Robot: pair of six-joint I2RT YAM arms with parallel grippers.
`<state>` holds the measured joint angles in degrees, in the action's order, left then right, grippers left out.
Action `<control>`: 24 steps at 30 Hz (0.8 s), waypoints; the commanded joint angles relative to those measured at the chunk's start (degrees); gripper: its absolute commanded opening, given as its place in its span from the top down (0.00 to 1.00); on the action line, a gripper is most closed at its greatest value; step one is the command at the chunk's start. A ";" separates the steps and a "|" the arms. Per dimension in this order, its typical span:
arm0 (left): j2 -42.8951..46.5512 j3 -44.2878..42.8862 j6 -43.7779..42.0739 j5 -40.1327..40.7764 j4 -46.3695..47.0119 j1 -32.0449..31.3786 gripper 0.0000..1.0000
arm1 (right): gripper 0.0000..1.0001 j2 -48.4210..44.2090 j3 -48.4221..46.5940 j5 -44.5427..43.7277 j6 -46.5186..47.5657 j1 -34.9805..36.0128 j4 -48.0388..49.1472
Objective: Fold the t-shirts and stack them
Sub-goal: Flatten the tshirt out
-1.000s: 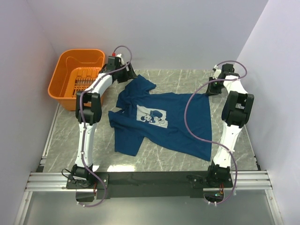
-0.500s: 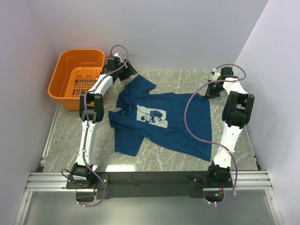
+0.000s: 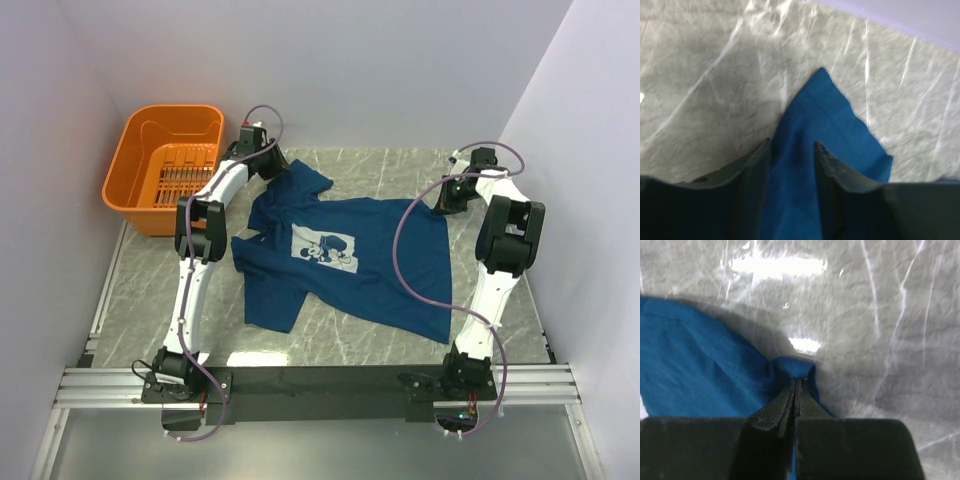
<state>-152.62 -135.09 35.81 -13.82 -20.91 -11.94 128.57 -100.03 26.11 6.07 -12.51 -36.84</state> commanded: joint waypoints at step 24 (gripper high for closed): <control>29.76 40.53 -3.38 6.44 3.51 -0.10 0.50 | 1.00 -10.63 9.76 1.14 2.72 -1.55 2.74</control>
<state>-124.46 -92.18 30.87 -9.32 -18.87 -13.04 121.51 -90.28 26.46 8.03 -13.67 -35.22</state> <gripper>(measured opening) 0.465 0.006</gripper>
